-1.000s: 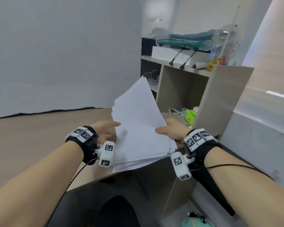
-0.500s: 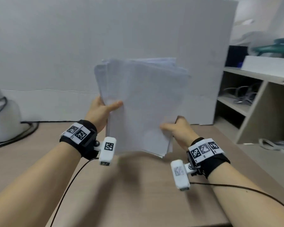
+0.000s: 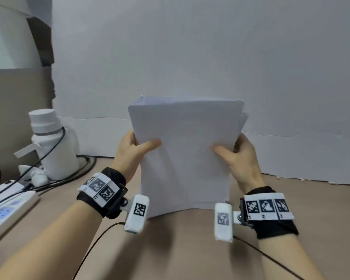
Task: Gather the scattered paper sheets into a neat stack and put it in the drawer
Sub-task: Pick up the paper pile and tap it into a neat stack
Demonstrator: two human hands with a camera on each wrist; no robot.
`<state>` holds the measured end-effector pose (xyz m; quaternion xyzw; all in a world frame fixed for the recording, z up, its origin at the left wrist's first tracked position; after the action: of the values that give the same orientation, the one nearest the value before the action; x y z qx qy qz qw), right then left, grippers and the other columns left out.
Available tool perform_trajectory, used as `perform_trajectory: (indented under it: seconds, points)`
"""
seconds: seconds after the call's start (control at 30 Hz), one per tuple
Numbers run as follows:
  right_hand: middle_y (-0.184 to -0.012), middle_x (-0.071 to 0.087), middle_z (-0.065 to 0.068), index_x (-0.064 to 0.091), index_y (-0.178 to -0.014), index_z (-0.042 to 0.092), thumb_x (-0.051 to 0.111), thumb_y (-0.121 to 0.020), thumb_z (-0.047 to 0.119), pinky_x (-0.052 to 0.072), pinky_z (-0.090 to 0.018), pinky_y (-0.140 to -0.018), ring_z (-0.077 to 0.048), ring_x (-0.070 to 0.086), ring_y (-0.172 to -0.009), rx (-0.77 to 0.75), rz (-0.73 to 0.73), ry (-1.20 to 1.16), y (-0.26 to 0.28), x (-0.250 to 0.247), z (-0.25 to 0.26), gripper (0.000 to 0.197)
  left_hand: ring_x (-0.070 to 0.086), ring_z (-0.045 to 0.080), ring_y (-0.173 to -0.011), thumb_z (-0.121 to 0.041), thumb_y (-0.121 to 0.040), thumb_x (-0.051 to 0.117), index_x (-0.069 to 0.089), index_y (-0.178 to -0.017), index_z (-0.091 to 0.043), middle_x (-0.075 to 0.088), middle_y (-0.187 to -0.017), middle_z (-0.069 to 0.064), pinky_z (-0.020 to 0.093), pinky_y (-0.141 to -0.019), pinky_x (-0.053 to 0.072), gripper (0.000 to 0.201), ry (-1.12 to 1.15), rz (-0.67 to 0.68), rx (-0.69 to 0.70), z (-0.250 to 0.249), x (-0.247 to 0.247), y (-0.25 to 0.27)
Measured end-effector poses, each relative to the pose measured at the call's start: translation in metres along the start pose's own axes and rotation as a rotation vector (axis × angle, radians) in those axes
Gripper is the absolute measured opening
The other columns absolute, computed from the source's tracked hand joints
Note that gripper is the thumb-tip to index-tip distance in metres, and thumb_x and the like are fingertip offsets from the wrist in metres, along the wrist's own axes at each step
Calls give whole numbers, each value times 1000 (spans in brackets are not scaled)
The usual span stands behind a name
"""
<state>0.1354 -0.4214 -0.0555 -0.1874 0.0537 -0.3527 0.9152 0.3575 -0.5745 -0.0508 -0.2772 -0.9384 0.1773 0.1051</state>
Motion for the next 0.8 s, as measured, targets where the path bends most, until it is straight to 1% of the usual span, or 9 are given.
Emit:
perform_trajectory:
  seconds: [0.07,0.23,0.3,0.37,0.43,0.53,0.63,0.7,0.8]
  points:
    - [-108,71,1,55,-120,13,76,-81,6,58,-26,-76,-11,71,-94,-60,27,-9,-8,6,8,45,70,34,-108,-16,-79,77,64,-124,-8,73,-119,12,49,-86,57,48,-11,13,41,-9,-3,-9]
    - [-111,69,0,51,-125,13,78,-79,6,56,-26,-81,-9,69,-97,-119,10,-25,-24,22,17,54,72,27,-106,-9,-79,78,64,-124,-4,74,-115,9,37,-85,59,47,-58,2,107,-23,12,-24]
    - [-107,68,6,51,-122,17,78,-80,9,56,-22,-78,-3,68,-93,-159,-51,2,-23,16,24,51,73,24,-102,-4,-82,77,65,-122,-3,76,-111,7,34,-81,58,42,-83,-46,138,-25,15,-26]
    - [-102,65,13,49,-121,21,74,-83,9,53,-13,-70,4,66,-86,-217,-111,21,-21,11,31,47,73,23,-100,-4,-82,77,65,-121,-4,76,-109,6,36,-81,59,40,-102,-114,195,-29,19,-29]
    - [-101,64,16,47,-122,22,70,-85,9,50,-9,-65,6,65,-83,-232,-113,41,-20,10,32,46,72,19,-98,-2,-82,77,64,-121,-7,75,-108,5,35,-81,59,41,-123,-166,242,-31,23,-31]
    - [-108,66,12,47,-127,21,75,-82,14,55,-19,-75,2,67,-89,-136,-18,46,-25,8,21,53,72,21,-101,-8,-80,79,60,-127,-6,74,-113,6,36,-80,58,50,-68,-121,191,-17,19,-30]
    - [-109,73,0,59,-121,13,80,-80,21,57,-33,-81,-14,71,-98,-57,90,-8,-31,-3,7,47,68,30,-114,-19,-80,81,53,-135,-10,70,-125,9,45,-88,57,63,35,-22,96,5,9,-21]
    - [-105,75,-3,65,-115,9,76,-77,26,56,-33,-78,-18,72,-96,-28,152,-55,-29,0,2,44,67,31,-116,-27,-78,79,56,-134,-9,70,-126,11,48,-94,55,63,55,-5,68,13,10,-17]
    - [-105,75,0,64,-116,12,77,-81,17,57,-28,-80,-15,72,-97,-58,119,-65,-26,11,-1,38,69,32,-111,-28,-78,78,62,-128,-3,72,-120,13,43,-92,56,58,99,-22,65,13,19,-15]
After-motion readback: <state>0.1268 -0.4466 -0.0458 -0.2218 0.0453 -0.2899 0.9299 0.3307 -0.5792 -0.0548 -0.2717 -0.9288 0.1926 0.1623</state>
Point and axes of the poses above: each hand's wrist, its own y-axis away from the middle knuckle, its own x-axis out of the palm, z = x × y, the point moved 7 cm from there along -y, towards the middle knuckle
